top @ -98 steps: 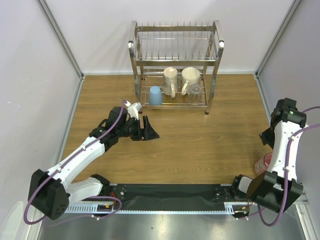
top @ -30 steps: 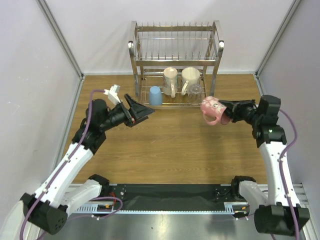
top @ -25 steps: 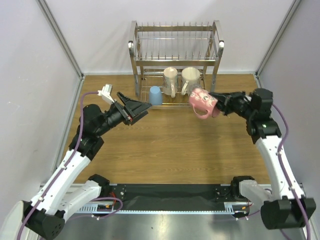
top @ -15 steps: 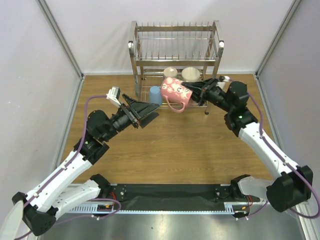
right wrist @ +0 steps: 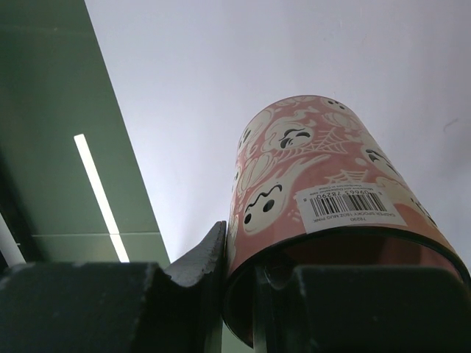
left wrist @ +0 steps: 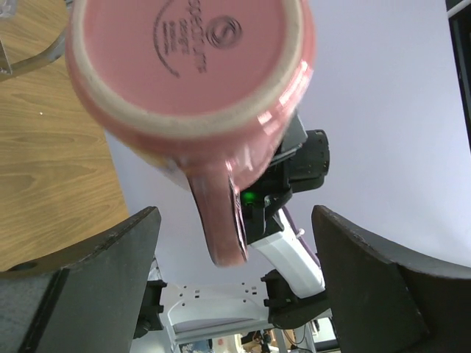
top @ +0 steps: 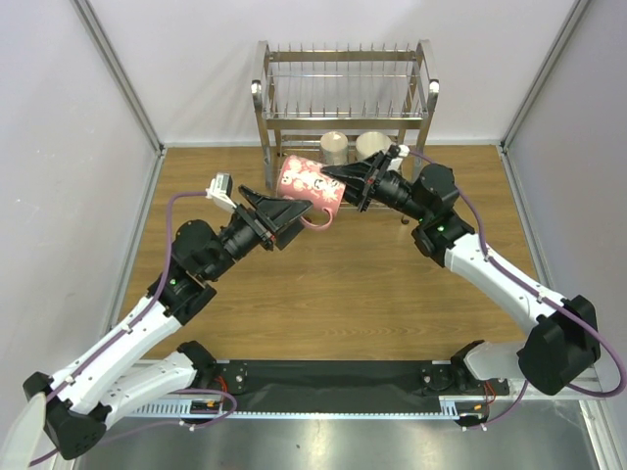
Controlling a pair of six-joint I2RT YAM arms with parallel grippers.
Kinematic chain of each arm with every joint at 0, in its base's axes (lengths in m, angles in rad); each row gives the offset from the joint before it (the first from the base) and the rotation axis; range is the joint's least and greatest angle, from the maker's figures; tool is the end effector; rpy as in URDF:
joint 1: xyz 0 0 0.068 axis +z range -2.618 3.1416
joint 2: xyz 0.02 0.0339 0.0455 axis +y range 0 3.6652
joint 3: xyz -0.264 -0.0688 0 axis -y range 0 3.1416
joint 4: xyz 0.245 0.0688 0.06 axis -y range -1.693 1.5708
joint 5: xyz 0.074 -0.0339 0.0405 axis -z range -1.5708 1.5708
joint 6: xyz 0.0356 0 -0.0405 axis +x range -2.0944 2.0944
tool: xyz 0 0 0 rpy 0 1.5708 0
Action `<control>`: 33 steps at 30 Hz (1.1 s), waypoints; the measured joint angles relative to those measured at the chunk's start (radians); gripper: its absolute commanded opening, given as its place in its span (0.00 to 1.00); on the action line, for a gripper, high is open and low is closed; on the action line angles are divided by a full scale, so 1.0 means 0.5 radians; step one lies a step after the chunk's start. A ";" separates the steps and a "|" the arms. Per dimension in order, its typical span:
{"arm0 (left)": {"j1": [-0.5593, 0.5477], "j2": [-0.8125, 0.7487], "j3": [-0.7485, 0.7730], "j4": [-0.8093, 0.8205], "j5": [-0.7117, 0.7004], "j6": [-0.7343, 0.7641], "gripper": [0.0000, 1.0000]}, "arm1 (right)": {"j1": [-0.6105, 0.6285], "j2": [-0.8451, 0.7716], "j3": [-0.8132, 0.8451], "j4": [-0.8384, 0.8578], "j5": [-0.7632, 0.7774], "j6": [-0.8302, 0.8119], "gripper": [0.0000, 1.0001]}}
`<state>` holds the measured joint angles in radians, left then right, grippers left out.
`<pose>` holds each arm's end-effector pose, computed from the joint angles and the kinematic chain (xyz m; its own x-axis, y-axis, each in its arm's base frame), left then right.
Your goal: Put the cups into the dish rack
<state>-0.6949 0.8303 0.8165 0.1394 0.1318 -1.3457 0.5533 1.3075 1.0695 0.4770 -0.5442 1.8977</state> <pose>0.1477 -0.1292 0.3787 -0.6949 -0.6788 -0.2375 0.2578 0.0731 -0.9634 0.2498 0.1760 0.3937 -0.8958 0.3991 0.1959 0.0910 -0.2667 0.9595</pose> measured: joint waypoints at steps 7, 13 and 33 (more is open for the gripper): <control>-0.012 0.040 -0.002 -0.063 -0.021 0.006 0.79 | 0.066 0.000 0.004 0.014 -0.023 0.005 0.00; -0.021 0.079 0.002 -0.037 -0.024 0.001 0.69 | 0.094 0.010 0.014 0.012 -0.018 -0.005 0.00; -0.037 0.078 -0.004 0.008 0.057 -0.066 0.00 | 0.130 0.018 0.056 -0.022 0.010 -0.183 0.00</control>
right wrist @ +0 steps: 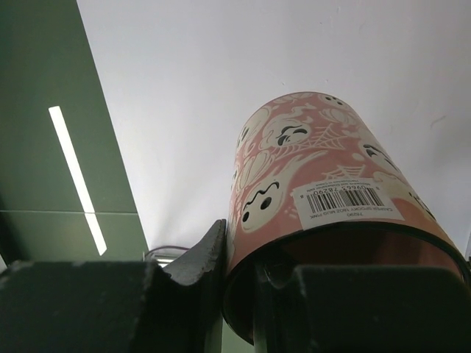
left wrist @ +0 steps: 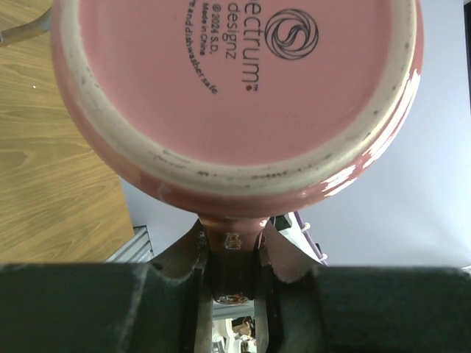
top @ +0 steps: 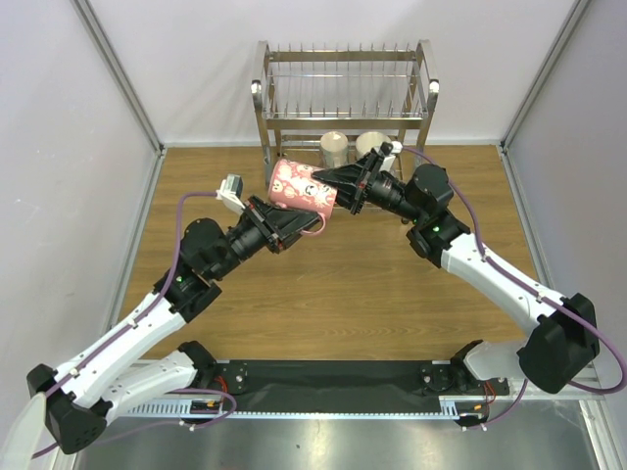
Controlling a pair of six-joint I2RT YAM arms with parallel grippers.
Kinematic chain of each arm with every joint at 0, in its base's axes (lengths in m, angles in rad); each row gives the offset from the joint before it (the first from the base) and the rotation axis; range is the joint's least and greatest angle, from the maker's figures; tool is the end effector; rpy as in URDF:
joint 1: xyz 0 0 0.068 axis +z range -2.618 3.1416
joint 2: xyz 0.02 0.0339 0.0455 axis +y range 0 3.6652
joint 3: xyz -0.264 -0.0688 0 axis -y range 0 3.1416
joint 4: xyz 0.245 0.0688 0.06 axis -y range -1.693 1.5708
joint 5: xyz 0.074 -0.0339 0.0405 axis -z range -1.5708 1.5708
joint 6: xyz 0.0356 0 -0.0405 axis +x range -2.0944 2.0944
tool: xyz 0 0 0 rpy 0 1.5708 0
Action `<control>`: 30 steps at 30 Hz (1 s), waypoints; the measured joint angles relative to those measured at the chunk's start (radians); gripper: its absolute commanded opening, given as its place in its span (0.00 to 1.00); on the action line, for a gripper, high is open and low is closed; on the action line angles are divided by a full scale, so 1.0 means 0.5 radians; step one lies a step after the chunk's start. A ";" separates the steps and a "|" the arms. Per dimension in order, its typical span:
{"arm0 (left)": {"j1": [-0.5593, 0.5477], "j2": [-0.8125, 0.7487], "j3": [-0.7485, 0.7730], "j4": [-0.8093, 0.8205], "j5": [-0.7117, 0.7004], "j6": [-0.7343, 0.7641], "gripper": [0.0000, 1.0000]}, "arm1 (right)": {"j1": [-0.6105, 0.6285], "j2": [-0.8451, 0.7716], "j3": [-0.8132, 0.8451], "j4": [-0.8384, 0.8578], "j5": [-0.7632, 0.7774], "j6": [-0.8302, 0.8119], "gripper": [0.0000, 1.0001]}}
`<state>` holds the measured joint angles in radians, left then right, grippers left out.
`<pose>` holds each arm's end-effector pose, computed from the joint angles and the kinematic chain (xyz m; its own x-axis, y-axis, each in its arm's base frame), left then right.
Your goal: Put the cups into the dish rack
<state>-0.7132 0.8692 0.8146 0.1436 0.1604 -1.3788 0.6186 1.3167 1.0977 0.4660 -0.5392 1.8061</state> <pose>0.1522 -0.1392 0.3714 -0.7393 -0.6418 -0.2040 0.2122 0.0655 -0.9750 0.2397 0.1930 0.3999 -0.9248 0.3660 0.1040 0.0169 -0.2336 0.9722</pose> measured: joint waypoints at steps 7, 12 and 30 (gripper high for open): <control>-0.011 -0.072 -0.003 0.002 -0.033 0.081 0.00 | 0.028 0.000 0.117 -0.135 -0.046 -0.086 0.31; -0.014 -0.109 -0.001 -0.008 -0.052 0.234 0.00 | 0.037 0.000 0.254 -0.273 -0.092 -0.112 0.66; 0.072 0.022 0.530 -0.580 -0.053 0.835 0.00 | 0.003 -0.124 0.312 -0.816 -0.083 -0.291 0.79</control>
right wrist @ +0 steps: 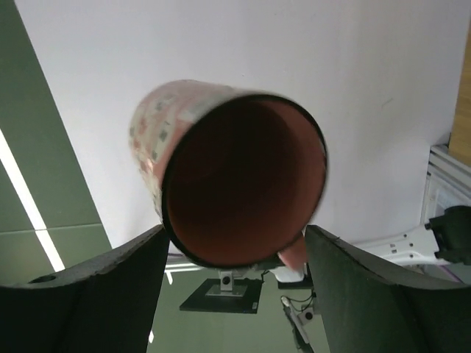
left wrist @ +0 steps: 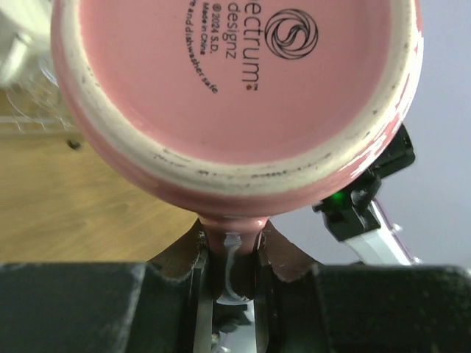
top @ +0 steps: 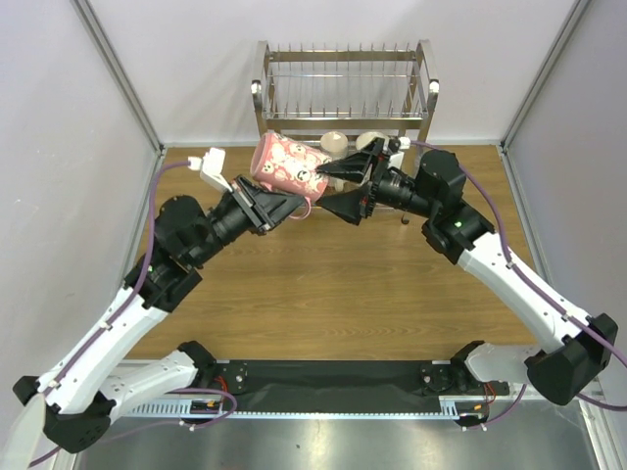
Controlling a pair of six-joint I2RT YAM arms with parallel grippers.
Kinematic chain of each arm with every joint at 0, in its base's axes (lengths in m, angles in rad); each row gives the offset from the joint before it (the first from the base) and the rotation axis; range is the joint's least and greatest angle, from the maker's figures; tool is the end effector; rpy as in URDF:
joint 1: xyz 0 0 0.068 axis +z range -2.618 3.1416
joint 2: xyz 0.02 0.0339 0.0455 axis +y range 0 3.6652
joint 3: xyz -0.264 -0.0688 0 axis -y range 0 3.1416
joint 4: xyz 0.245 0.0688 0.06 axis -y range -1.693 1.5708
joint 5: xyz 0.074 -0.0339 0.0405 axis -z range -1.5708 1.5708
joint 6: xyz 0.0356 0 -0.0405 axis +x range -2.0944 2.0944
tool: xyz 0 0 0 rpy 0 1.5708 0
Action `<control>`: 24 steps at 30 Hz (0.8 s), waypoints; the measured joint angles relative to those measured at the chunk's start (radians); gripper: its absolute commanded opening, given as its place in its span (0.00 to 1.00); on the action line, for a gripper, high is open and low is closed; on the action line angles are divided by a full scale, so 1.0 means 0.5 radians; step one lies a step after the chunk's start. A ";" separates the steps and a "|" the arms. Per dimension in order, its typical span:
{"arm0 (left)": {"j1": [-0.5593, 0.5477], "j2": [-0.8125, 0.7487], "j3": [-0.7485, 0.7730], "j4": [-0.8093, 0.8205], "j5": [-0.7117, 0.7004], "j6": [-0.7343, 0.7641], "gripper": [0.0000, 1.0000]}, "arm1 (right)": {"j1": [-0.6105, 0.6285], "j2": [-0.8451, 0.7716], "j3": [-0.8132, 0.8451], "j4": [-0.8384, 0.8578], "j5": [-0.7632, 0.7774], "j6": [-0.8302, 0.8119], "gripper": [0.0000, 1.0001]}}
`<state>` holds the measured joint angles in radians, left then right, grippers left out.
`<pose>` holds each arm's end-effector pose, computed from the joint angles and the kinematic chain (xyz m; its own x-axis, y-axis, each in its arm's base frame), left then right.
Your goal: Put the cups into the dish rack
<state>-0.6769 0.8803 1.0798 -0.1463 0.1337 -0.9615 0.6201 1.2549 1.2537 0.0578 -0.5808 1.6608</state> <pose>0.1445 -0.1222 0.4302 -0.5705 -0.5842 -0.5773 0.4486 0.3671 -0.8148 0.2219 0.1825 0.4300 -0.9320 0.3576 0.0588 0.0379 -0.0653 0.9971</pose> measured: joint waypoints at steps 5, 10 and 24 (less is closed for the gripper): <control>0.034 0.192 0.347 -0.227 -0.050 0.254 0.00 | -0.096 -0.072 0.101 -0.488 -0.116 -0.143 0.78; 0.089 0.447 0.768 -0.404 -0.060 0.517 0.00 | -0.327 -0.195 0.117 -1.031 -0.152 -0.361 0.73; 0.153 1.313 2.024 -0.982 -0.302 0.999 0.00 | -0.568 -0.164 0.669 -2.444 -0.004 -1.699 0.15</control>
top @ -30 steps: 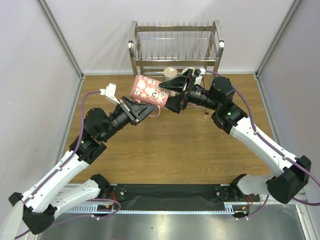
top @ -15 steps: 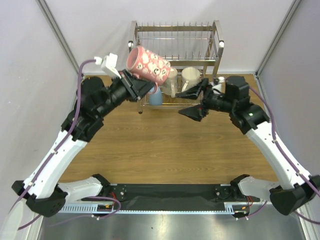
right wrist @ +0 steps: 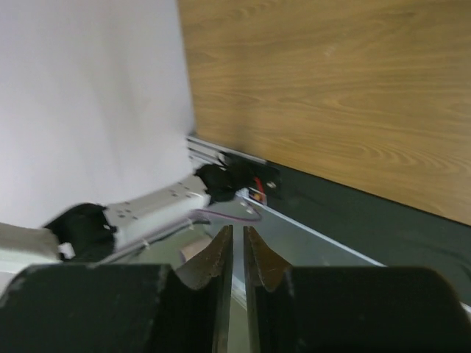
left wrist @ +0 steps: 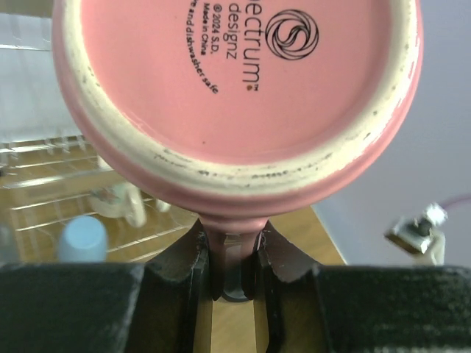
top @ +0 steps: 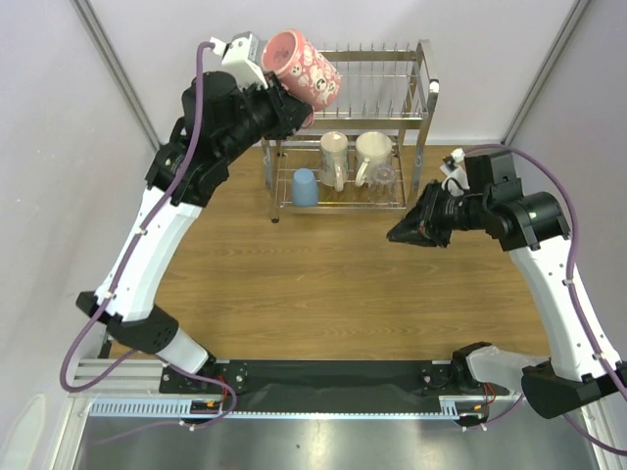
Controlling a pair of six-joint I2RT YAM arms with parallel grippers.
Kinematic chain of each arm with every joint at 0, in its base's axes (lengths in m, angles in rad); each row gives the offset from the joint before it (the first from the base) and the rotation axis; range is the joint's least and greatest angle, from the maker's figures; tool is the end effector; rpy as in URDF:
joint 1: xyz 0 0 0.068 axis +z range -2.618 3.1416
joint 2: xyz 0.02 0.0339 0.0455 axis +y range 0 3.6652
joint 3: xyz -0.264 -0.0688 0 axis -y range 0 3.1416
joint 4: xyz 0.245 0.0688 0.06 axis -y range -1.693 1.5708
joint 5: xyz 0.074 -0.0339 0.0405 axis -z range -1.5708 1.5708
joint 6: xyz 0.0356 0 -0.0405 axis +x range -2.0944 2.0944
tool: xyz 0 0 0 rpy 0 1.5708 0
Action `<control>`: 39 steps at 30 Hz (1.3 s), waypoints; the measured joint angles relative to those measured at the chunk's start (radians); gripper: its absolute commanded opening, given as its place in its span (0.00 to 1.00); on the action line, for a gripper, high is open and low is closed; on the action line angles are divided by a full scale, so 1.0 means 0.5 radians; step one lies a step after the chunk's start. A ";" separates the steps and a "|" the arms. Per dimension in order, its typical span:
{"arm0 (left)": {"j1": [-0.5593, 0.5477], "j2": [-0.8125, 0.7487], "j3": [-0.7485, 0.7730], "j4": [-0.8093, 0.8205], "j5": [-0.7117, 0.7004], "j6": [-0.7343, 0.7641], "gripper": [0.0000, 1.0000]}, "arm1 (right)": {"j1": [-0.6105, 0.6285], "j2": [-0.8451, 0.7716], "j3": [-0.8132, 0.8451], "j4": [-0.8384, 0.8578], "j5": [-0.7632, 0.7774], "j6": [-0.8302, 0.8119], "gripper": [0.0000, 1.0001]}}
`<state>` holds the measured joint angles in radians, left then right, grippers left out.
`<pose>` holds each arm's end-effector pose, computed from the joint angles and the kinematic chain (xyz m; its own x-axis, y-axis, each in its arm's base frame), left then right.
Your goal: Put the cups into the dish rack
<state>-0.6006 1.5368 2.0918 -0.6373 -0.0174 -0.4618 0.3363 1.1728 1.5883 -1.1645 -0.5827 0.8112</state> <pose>0.2453 -0.1673 0.5484 -0.3061 -0.3303 -0.8929 0.4628 0.7679 -0.4428 0.1763 0.0824 0.4400 -0.9183 0.3204 -0.2326 0.0144 0.6141 0.7891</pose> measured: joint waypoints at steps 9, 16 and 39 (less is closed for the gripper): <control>-0.003 0.250 0.302 -0.124 -0.334 0.192 0.00 | -0.010 -0.005 0.036 -0.344 0.009 -0.472 0.12; -0.002 0.613 0.607 -0.025 -0.488 0.406 0.00 | -0.065 0.137 0.238 -0.370 0.053 -0.707 0.10; 0.172 1.002 0.661 0.294 -0.575 0.557 0.00 | -0.381 0.349 0.267 -0.385 0.035 -0.862 0.10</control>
<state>-0.5144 2.0377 2.4222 -0.4900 -0.3046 -0.1833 0.1459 1.3476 1.7218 -1.3567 -0.5652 0.3801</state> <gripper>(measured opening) 0.244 0.098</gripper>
